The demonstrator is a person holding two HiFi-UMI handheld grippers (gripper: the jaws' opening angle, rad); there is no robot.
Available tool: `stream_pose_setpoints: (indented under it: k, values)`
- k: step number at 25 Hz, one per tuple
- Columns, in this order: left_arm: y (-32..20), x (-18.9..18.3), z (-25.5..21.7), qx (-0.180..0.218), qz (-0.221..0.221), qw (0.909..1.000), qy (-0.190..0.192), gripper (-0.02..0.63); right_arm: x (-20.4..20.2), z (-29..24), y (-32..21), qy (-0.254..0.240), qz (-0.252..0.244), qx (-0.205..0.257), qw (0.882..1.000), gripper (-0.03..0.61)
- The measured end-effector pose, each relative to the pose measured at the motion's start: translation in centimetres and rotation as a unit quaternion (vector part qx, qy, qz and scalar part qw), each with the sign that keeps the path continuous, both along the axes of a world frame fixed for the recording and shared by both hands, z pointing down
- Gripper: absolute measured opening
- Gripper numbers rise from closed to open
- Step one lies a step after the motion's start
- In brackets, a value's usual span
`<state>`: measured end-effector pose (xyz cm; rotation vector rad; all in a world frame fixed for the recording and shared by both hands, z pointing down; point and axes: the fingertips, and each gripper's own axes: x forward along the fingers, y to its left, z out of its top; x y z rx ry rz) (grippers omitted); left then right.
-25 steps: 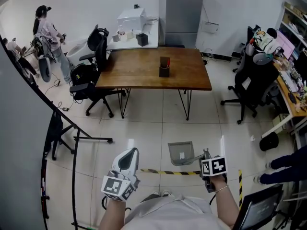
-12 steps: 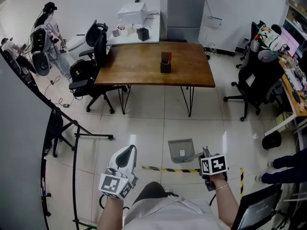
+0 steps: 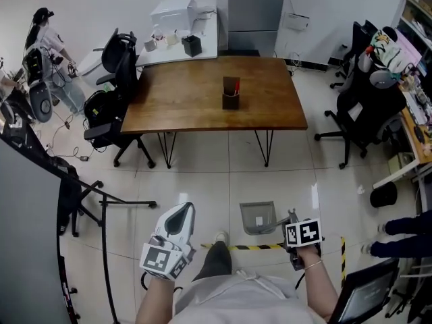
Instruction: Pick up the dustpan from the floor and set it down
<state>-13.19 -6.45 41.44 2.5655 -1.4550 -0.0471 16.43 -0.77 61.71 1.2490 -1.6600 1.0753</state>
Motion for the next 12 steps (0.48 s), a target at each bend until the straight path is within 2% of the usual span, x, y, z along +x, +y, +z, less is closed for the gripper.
stream_pose_setpoints:
  k: [5, 12]
  values:
    - [-8.1, -2.1, -0.9, 0.0, 0.009, 0.9999, 0.014, 0.014, -0.9, -0.6, -6.4, 0.007, 0.024, -0.001, 1.0, 0.002]
    - [-14.6, -2.9, 0.8, -0.016, 0.017, 0.9996, 0.018, 0.015, -0.8, 0.0, -14.5, 0.009, 0.044, 0.004, 0.999, 0.001]
